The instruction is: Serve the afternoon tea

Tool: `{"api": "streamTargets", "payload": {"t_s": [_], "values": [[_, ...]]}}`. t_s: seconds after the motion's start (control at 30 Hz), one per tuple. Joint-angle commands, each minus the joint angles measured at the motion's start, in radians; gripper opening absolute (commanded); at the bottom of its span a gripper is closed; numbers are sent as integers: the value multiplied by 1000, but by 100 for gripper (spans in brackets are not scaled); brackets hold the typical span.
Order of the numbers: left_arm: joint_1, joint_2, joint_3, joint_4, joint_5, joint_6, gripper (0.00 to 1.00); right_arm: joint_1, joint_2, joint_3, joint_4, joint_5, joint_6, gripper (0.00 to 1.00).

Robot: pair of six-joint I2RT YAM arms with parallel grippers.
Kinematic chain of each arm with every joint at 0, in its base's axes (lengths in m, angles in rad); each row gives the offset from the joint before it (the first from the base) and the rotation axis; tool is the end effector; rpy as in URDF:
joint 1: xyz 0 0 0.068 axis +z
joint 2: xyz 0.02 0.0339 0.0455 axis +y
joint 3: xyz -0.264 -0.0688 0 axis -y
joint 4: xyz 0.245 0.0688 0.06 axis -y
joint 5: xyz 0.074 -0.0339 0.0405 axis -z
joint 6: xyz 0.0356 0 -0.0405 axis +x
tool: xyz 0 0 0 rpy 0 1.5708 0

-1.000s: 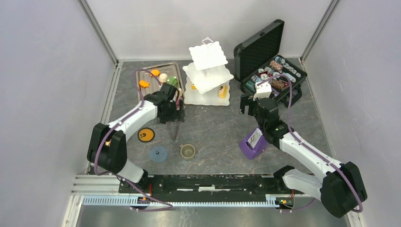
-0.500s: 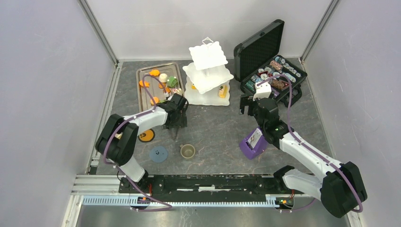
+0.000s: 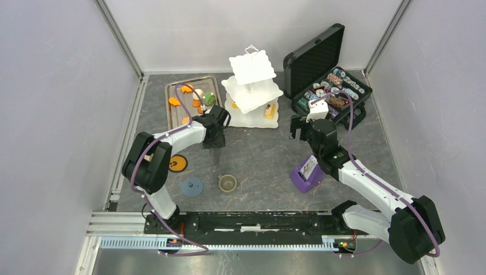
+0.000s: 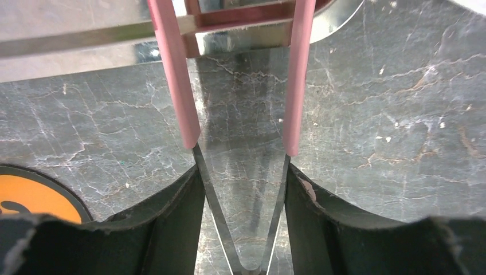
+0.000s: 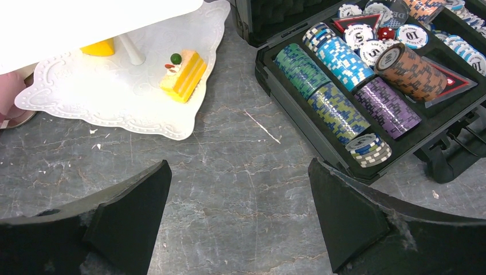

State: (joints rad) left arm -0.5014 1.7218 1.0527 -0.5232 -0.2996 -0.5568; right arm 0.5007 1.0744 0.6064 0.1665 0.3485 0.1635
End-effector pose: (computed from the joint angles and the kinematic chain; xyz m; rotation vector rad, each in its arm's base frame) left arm 0.2936 -0.1489 0.1692 -0.1508 2.6623 0.0896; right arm 0.2187 0.1058 0.2568 -0.0737 1.8544 0.1355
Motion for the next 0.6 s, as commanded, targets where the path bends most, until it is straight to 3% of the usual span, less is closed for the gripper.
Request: {"api": "streamTargets", "payload": {"t_s": [0.0,0.23,0.57], "values": [[30,8,91,-50,38,16,55,9,-10,-2,34,9,6,98],[34,3,142,-107,51,27,45,13,-12,-1,33,14,4,98],[38,-141,153,-182,37,39,35,18,-9,0,34,14,4,98]]}}
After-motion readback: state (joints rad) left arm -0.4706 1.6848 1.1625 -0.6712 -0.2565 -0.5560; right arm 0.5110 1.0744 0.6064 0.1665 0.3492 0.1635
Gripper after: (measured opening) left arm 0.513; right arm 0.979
